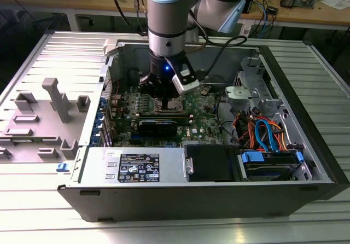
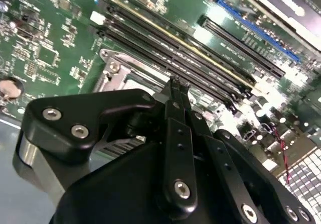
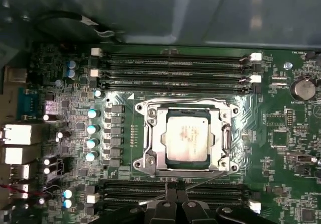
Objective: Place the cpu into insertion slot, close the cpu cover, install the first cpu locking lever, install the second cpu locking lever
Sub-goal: 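Install the second cpu locking lever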
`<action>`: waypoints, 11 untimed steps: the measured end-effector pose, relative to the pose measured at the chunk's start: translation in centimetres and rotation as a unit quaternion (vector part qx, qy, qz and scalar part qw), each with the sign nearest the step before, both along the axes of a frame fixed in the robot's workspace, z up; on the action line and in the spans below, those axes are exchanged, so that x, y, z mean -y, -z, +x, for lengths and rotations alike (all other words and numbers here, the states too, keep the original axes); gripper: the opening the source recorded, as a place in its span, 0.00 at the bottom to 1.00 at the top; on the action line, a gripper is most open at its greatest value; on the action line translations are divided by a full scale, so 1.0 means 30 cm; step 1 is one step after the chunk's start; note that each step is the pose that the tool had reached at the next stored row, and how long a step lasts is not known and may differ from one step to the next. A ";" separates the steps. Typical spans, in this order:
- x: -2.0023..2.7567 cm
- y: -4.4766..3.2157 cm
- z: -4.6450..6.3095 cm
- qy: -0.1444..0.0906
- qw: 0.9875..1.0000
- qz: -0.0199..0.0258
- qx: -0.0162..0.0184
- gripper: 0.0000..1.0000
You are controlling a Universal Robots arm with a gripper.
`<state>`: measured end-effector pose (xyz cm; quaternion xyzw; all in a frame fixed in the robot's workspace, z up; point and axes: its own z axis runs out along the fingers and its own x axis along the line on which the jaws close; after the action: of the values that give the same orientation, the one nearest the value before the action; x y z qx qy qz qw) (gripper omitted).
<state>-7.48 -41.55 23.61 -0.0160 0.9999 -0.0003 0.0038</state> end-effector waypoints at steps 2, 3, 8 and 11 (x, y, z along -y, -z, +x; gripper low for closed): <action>0.002 -0.010 0.000 0.000 1.000 0.000 -0.001 0.11; 0.002 -0.025 0.001 0.000 1.000 0.000 -0.001 0.11; 0.003 -0.041 0.002 -0.003 1.000 0.000 -0.003 0.11; 0.004 -0.040 0.002 -0.003 1.000 0.000 -0.003 0.11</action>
<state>-7.41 -41.67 24.82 -0.0191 0.9998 0.0003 0.0005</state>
